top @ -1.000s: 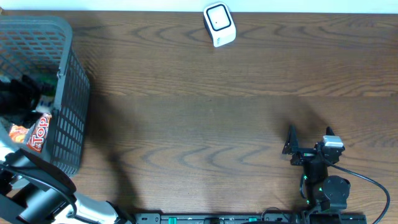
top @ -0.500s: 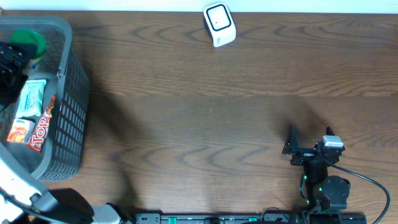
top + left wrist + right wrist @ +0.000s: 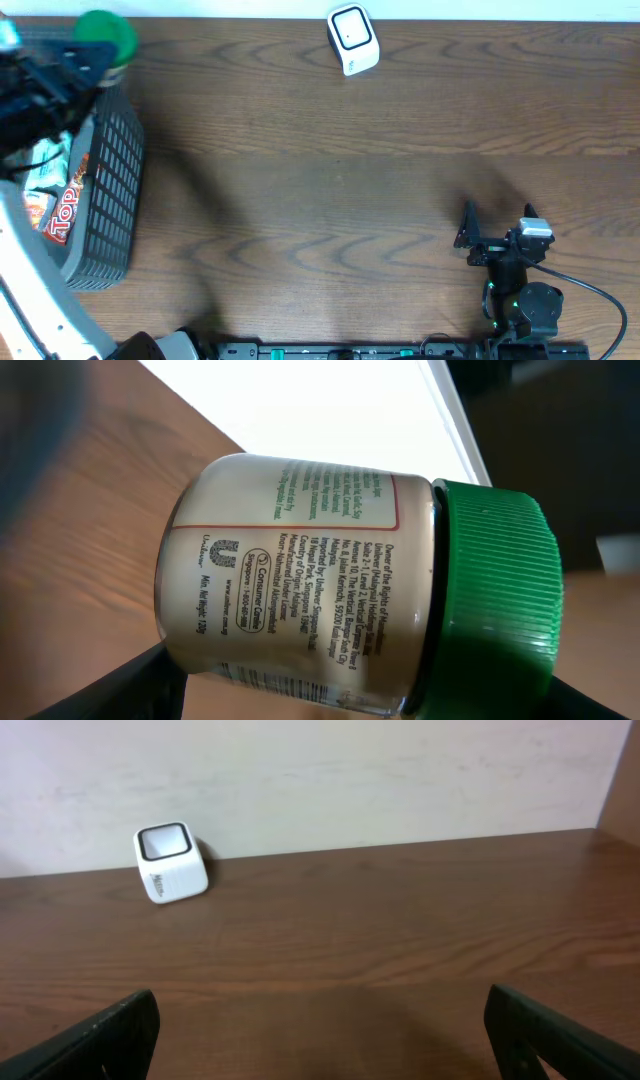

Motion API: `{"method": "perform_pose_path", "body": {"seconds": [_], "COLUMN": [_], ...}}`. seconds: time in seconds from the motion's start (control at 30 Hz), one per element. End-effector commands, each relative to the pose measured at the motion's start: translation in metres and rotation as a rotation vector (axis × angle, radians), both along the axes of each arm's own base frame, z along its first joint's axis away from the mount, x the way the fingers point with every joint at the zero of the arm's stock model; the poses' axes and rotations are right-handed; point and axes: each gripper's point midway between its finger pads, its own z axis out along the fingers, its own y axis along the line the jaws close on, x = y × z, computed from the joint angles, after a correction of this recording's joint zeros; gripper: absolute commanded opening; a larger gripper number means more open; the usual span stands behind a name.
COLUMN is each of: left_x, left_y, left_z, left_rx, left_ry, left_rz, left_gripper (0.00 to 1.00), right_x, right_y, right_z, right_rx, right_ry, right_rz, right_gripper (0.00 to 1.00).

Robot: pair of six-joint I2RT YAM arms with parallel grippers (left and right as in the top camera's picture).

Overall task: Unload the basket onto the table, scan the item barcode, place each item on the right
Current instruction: 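Lift the jar out and set it on the table near the scanner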

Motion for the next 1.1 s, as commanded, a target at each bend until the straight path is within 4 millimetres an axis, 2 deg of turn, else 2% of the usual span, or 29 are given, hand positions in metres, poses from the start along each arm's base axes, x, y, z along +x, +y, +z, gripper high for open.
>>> {"method": "perform_pose_path", "body": {"seconds": [0.0,0.23,0.43,0.6,0.63,0.73,0.83,0.97,1.07], "left_x": [0.002,0.006,0.007,0.01,0.01,0.01,0.013,0.012,0.012], "left_y": [-0.041,-0.106,-0.154,-0.194,-0.206,-0.23,-0.249,-0.275,-0.287], "left_z": [0.01,-0.011,-0.045,-0.088,-0.106,-0.143,-0.171,-0.2,-0.219], "left_rx": [0.019,0.104,0.184,0.215,0.221,0.236,0.24,0.201,0.186], "left_ry": [-0.027,0.027,0.105,0.19,0.23,0.297,0.345,0.383,0.407], "left_rz": [-0.108,-0.236,-0.327,-0.432,-0.474,-0.561,-0.619,-0.726,-0.77], "left_gripper": [0.77,0.77,0.77,0.76,0.77,0.77,0.77,0.76,0.77], "right_x": [0.0,0.0,0.0,0.0,0.0,0.0,0.0,0.0,0.0], "right_y": [0.001,0.001,0.001,0.001,0.001,0.001,0.001,0.001,0.001], "right_z": [0.0,0.0,0.0,0.0,0.0,0.0,0.0,0.0,0.0], "right_rx": [-0.01,-0.01,-0.01,-0.01,-0.01,-0.01,-0.01,-0.01,-0.01], "right_ry": [-0.002,-0.002,-0.002,-0.002,-0.002,-0.002,-0.002,-0.002,-0.002], "right_rz": [0.003,0.003,0.003,0.003,0.003,0.003,0.003,0.003,0.003], "right_gripper": [0.99,0.99,0.99,0.99,0.99,0.99,0.99,0.99,0.99]}}
